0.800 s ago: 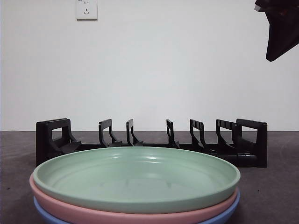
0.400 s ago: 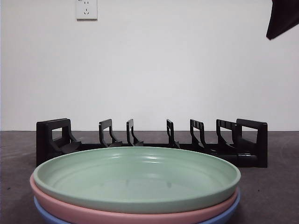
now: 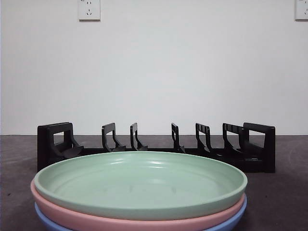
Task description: Place the plate
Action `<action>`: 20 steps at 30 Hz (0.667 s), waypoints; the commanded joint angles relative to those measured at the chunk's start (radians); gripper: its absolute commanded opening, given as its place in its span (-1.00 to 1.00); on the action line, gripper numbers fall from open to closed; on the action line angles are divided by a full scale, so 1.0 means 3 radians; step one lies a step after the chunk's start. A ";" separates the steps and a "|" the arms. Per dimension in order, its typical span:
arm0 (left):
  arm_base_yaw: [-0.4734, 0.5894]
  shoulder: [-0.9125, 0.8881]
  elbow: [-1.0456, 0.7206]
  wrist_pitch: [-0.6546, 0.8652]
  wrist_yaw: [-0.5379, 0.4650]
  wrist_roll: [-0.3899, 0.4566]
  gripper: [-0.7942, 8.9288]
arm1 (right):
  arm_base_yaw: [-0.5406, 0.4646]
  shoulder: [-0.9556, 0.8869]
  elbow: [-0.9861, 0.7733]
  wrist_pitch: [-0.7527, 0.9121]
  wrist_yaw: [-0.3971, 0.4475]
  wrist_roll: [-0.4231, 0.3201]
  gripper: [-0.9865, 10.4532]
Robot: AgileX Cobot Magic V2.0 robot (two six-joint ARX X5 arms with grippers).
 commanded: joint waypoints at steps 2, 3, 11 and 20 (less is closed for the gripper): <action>0.0004 0.0003 -0.0066 0.0039 -0.0019 0.0045 -0.82 | -0.0112 -0.0528 -0.0355 0.0056 0.0071 0.0258 -0.79; 0.0004 0.0003 -0.0066 0.0039 -0.0019 0.0046 -0.82 | -0.0132 -0.0647 -0.0449 0.0060 0.0070 0.0299 -0.79; 0.0004 0.0000 -0.0065 0.0043 -0.0019 0.0045 -0.82 | -0.0158 -0.0853 -0.0492 -0.0337 -0.0118 0.0488 -0.79; 0.0004 -0.0001 -0.0065 0.0042 -0.0019 0.0045 -0.82 | -0.0158 -0.0852 -0.0490 -0.0289 -0.0226 0.0496 -0.79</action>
